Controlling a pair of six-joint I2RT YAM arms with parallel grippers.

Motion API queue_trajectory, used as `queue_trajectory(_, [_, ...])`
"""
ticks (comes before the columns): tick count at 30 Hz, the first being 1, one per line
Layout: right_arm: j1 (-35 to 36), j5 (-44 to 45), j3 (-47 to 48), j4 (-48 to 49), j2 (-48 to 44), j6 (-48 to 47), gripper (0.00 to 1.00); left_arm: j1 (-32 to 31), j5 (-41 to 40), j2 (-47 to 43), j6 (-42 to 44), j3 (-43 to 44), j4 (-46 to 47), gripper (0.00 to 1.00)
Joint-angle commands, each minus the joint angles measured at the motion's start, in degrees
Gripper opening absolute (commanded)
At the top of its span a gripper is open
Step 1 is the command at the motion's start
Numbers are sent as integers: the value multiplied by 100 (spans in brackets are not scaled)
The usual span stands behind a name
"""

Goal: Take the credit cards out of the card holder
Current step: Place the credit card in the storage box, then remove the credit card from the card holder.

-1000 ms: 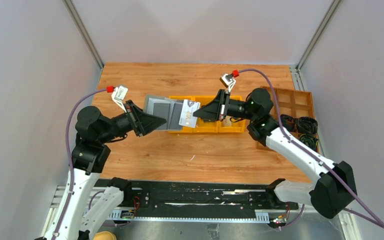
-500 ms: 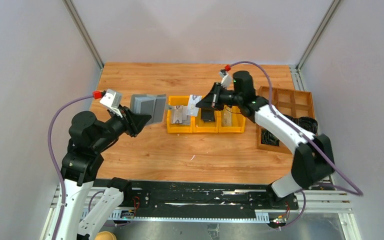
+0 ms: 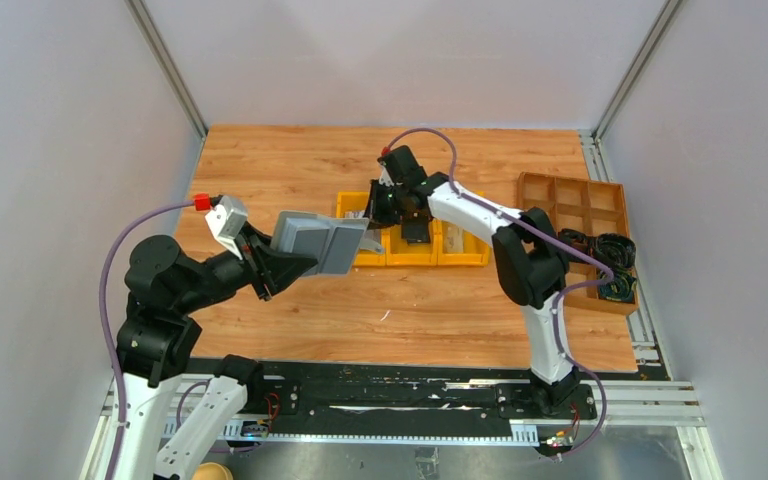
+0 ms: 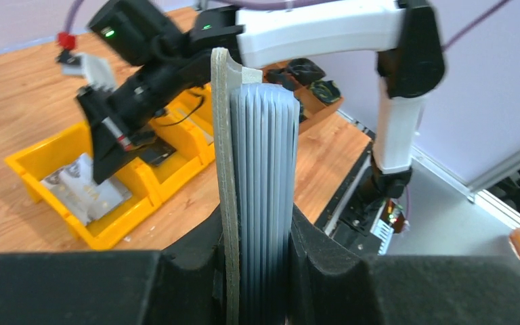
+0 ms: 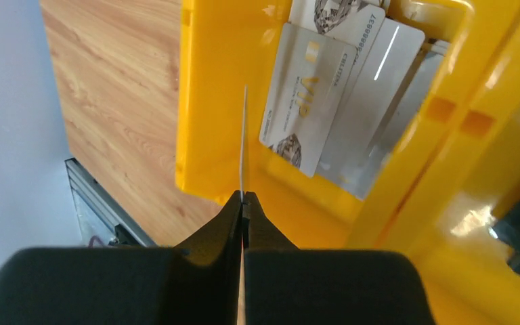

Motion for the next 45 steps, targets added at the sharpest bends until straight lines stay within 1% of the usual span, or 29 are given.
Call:
queue_trajectory(1, [199, 249, 521, -276, 528, -108, 0, -22, 664, -42, -349, 93, 623, 0])
queue_trajectory(4, [244, 176, 812, -277, 850, -117, 1, -22, 939, -18, -535, 63, 798, 0])
queue_trajectory(5, [248, 156, 837, -239, 873, -144, 3, -22, 1025, -1, -559, 75, 821, 0])
queue_trajectory(6, [259, 174, 851, -216, 865, -186, 7, -22, 1097, 21, -576, 80, 826, 0])
queue_trajectory(8, [271, 224, 838, -213, 772, -277, 16, -22, 1149, 45, -562, 95, 776, 0])
queue_trajectory(9, [278, 270, 820, -220, 695, -324, 25, -22, 1157, 46, -529, 96, 753, 0])
queue_trajectory(12, [280, 386, 770, -287, 393, -475, 38, -22, 1138, 21, -498, 44, 760, 0])
queue_trajectory(15, [283, 508, 858, -617, -20, -678, 53, -22, 1146, 20, -487, 62, 767, 0])
queue_trajectory(17, [275, 495, 955, -859, -392, -821, 60, -17, 1162, 20, -492, 80, 783, 0])
queue_trajectory(19, [250, 353, 871, -874, -1025, -960, 67, -22, 1188, 20, -481, 111, 781, 0])
queue_trajectory(20, [222, 52, 769, -788, -1307, -1008, 73, -22, 1213, 27, -478, 109, 789, 0])
queue_trajectory(21, [177, -189, 635, -668, -1630, -1028, 75, -22, 1244, 36, -483, 113, 788, 0])
queue_trajectory(22, [120, -400, 445, -445, -1933, -965, 77, -22, 1284, 41, -472, 113, 775, 0])
queue_trajectory(23, [33, -949, 169, -77, -2241, -835, 78, -22, 1316, 41, -476, 107, 766, 0])
queue_trajectory(24, [-51, -1212, -159, 461, -2556, -585, 79, -22, 1338, 54, -482, 83, 773, 0])
queue_trajectory(25, [-145, -1712, -505, 998, -2834, -298, 79, -22, 1371, 62, -499, 72, 790, 0])
queue_trajectory(27, [-249, -2371, -1092, 2131, -3370, 309, 81, -22, 1401, 73, -502, 34, 779, 0])
queue_trajectory(30, [-149, -3050, -1587, 3154, -3731, 998, 82, -22, 1374, 73, -470, -20, 776, 0])
queue_trajectory(32, [-5, -3342, -1850, 3675, -3903, 1320, 82, -22, 1362, 92, -474, -59, 800, 0])
queue_trajectory(34, [183, -3379, -2019, 3798, -4055, 1357, 82, -22, 1354, 122, -468, -71, 796, 0])
queue_trajectory(37, [544, -3418, -2095, 3568, -4156, 1088, 83, -22, 1352, 150, -449, -82, 798, 0])
queue_trajectory(40, [857, -3445, -2189, 3559, -4177, 933, 83, -22, 1325, 177, -417, -72, 784, 0])
queue_trajectory(45, [1175, -3423, -2229, 3372, -4161, 688, 83, -22, 1178, 204, -236, -23, 641, 0])
